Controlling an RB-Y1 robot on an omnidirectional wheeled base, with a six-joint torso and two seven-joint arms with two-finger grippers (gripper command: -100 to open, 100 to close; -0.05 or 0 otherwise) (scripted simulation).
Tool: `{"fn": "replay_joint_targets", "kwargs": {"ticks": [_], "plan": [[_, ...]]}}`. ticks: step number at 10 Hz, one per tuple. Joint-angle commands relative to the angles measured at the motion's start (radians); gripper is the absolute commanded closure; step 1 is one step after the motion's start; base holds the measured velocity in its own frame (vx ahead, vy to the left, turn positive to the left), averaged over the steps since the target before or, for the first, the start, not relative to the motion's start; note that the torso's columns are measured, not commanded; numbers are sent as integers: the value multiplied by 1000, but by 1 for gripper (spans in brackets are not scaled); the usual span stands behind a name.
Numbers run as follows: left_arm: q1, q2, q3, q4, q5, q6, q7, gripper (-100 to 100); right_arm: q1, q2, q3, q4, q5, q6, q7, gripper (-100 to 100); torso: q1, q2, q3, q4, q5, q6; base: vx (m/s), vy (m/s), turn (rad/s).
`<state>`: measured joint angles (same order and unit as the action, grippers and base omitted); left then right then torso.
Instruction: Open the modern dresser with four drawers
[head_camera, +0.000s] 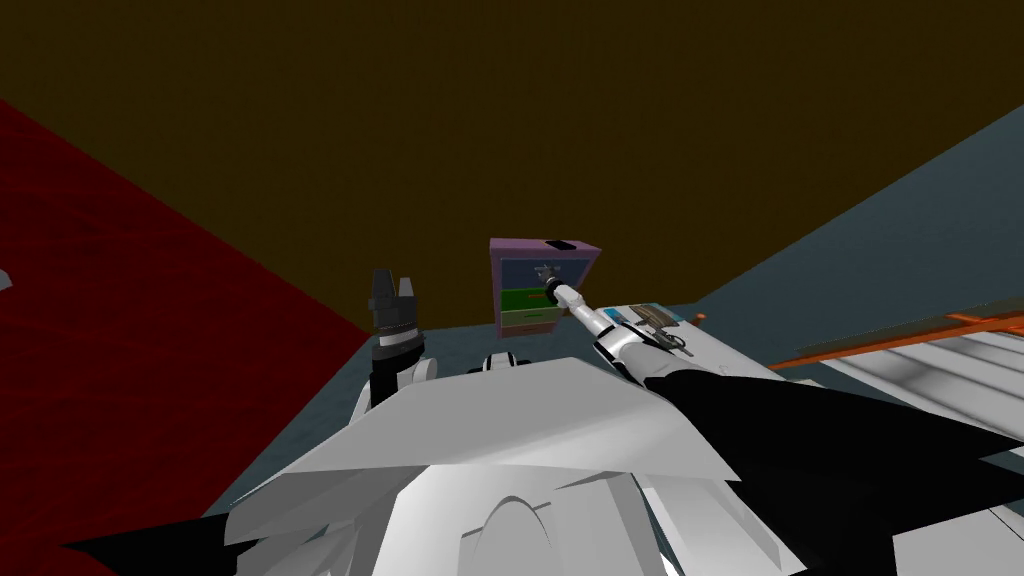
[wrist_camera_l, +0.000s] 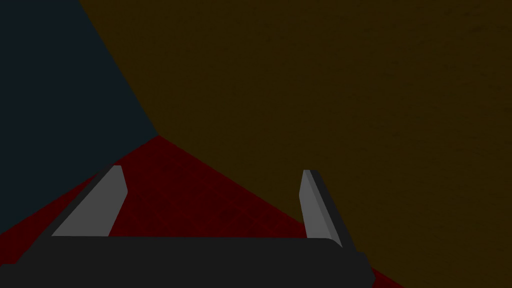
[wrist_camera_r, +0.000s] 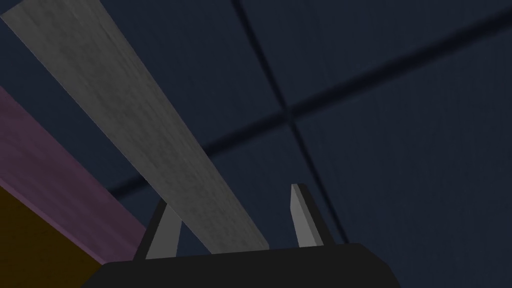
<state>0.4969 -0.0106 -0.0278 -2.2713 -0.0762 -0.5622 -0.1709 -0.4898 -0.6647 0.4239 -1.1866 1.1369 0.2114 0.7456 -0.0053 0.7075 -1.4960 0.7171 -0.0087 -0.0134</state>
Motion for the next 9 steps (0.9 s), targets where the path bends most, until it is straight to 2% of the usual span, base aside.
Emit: {"fn": "replay_joint_targets", "kwargs": {"ticks": [1, 2, 4, 5, 9], "plan": [[0, 0, 0, 0, 0, 0, 0, 0, 56, 22, -10, -8, 17, -61, -8, 100, -2, 0, 1, -1, -1, -3, -13, -17, 72], [0, 0, 0, 0, 0, 0, 0, 0, 86, 48, -68, -66, 41, -92, 34, 100, -1, 2, 2, 0, -1, 1, 163, 63, -444], [0, 0, 0, 0, 0, 0, 0, 0, 146, 48, -115, -131, 41, -131, 34, 100, 10, -4, -2, 0, 4, 0, 156, 83, -194], [0, 0, 0, 0, 0, 0, 0, 0, 163, 48, -115, -131, 41, -164, 34, 100, 5, -1, 0, 0, 2, -2, 14, 17, -8], [0, 0, 0, 0, 0, 0, 0, 0, 163, 43, -115, -131, 41, -164, 34, 100, 7, 5, 4, -2, 0, 0, -5, -12, 19]]}}
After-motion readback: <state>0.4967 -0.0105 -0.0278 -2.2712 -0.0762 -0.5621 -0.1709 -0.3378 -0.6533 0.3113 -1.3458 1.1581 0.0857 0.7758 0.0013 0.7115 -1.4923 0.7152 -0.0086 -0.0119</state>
